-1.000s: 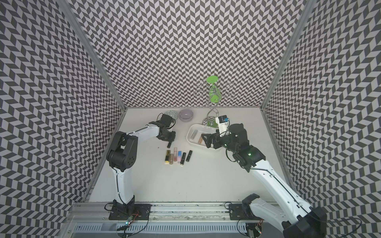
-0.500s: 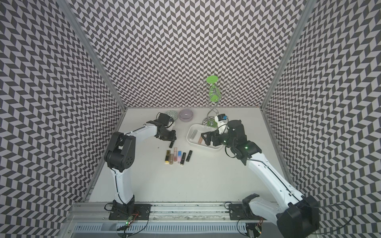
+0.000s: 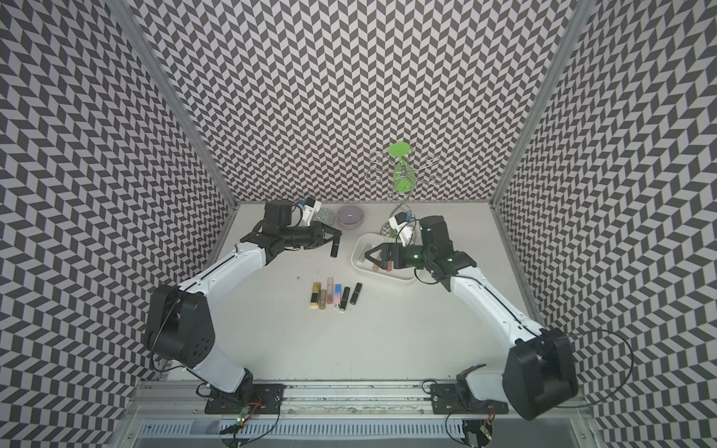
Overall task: Put the lipstick into the storage box
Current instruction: Pick up the lipstick at the center of the board.
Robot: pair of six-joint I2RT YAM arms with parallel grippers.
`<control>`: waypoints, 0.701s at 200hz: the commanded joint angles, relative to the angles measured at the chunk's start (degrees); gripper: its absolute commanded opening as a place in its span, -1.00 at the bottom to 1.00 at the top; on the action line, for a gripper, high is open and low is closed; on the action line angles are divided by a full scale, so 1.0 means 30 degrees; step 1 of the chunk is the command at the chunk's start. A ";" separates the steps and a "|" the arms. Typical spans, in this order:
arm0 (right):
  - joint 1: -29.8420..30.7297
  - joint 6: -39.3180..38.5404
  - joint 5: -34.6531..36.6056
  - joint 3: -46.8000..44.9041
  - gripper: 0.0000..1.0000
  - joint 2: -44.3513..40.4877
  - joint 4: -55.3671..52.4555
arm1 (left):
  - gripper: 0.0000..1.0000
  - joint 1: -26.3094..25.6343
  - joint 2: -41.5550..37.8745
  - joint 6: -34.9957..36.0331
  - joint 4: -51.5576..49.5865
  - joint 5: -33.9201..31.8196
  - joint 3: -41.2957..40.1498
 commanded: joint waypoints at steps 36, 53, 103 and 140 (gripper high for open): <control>0.1611 0.0921 -0.0448 0.0403 0.77 0.1227 0.1775 | -0.67 -0.1253 -0.0975 -0.2616 0.2922 0.1585 -0.0810; 0.1996 0.1039 -0.0373 0.0785 0.67 0.1934 0.1815 | -0.68 -0.1459 -0.1111 -0.2709 0.2929 0.1607 -0.0818; 0.2988 0.1376 -0.0444 0.2562 0.52 0.3513 0.2042 | -0.68 -0.1836 -0.1436 -0.2675 0.2795 0.1550 -0.1056; 0.3743 0.1703 0.0026 0.3482 0.45 0.3974 0.2185 | -0.68 -0.1828 -0.1707 -0.2397 0.2363 0.1294 -0.1235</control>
